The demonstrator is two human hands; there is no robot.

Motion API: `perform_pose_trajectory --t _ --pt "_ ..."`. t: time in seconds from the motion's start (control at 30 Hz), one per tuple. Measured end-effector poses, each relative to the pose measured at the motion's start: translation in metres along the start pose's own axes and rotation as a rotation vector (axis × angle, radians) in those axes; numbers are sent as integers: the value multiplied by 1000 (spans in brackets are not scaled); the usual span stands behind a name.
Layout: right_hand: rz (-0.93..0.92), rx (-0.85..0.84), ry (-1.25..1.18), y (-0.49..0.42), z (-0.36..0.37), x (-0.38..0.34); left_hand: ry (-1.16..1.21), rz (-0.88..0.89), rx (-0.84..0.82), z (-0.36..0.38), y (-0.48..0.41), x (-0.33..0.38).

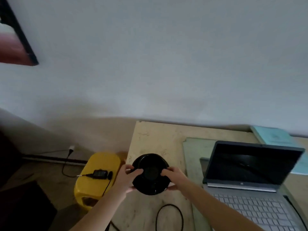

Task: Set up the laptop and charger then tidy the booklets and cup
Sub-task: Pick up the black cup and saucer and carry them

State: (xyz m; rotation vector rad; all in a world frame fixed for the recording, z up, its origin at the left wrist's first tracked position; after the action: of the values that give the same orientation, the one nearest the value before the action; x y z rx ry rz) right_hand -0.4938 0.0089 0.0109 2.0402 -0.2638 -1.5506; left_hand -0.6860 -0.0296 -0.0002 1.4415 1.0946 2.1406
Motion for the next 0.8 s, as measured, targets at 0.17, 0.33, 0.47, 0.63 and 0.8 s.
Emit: perform_pose_trajectory --t 0.17,0.33,0.47,0.63,0.8 --pt "22 56 -28 -68 8 -30 -52 78 -14 -1 -68 48" --pt "-27 78 -32 -143 14 -63 -133 127 -10 5 -143 103" --pt "-48 65 3 -196 11 -90 -190 220 17 19 -186 137" --pt "-54 47 46 -244 -4 -104 -170 265 28 33 -219 151" --pt "-73 36 110 -271 -18 -114 -165 274 31 49 -241 161"
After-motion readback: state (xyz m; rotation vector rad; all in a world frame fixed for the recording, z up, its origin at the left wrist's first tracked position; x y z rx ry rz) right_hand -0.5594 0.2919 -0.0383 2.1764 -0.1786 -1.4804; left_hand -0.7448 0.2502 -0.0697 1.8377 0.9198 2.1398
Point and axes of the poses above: each hand's wrist, its own y-axis away from the middle knuckle, its own z-axis out of the palm, x = y × z, the point moved 1 cm from there along -y, towards the middle knuckle, and after that the axes turned 8 degrees about -z, right-handed, at the moved point
